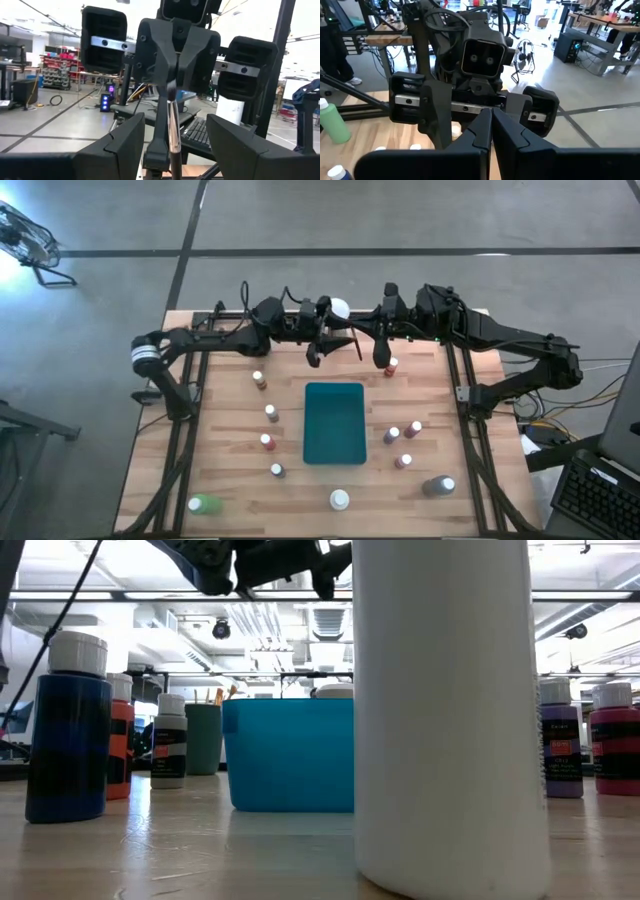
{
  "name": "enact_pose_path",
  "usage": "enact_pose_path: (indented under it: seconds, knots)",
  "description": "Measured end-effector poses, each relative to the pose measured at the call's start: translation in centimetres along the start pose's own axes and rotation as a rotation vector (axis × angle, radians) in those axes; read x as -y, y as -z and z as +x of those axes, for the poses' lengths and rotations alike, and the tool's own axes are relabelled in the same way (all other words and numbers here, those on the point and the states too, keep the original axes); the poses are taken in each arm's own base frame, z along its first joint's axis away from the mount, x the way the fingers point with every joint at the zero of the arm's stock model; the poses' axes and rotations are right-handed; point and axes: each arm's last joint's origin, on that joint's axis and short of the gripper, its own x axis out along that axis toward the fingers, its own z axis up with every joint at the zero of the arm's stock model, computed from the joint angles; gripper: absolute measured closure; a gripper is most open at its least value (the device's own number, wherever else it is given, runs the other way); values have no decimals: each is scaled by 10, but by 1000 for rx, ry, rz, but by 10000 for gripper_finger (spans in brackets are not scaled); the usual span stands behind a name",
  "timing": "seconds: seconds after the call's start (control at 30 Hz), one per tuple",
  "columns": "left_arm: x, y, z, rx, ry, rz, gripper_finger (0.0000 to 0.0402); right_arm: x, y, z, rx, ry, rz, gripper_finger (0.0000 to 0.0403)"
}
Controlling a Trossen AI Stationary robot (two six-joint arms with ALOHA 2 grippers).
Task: Pick & Place Paint Supplies
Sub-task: Put the silver paint brush into the green cup
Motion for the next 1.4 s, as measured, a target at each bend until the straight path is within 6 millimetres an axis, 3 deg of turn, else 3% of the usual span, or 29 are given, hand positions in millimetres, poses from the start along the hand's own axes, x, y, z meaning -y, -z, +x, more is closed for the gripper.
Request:
enact_pose_path:
  seconds: [0.43, 0.93, 1.4]
  knots:
    - [1, -6, 4, 6, 7, -18, 196, 0, 2, 1, -8, 0, 0, 395]
    - [1, -6, 4, -3, 3, 40, 385, 0, 3, 1, -16, -4, 1, 394]
    - [1, -6, 4, -3, 12, 42, 385, 0, 1, 0, -9, -6, 6, 394]
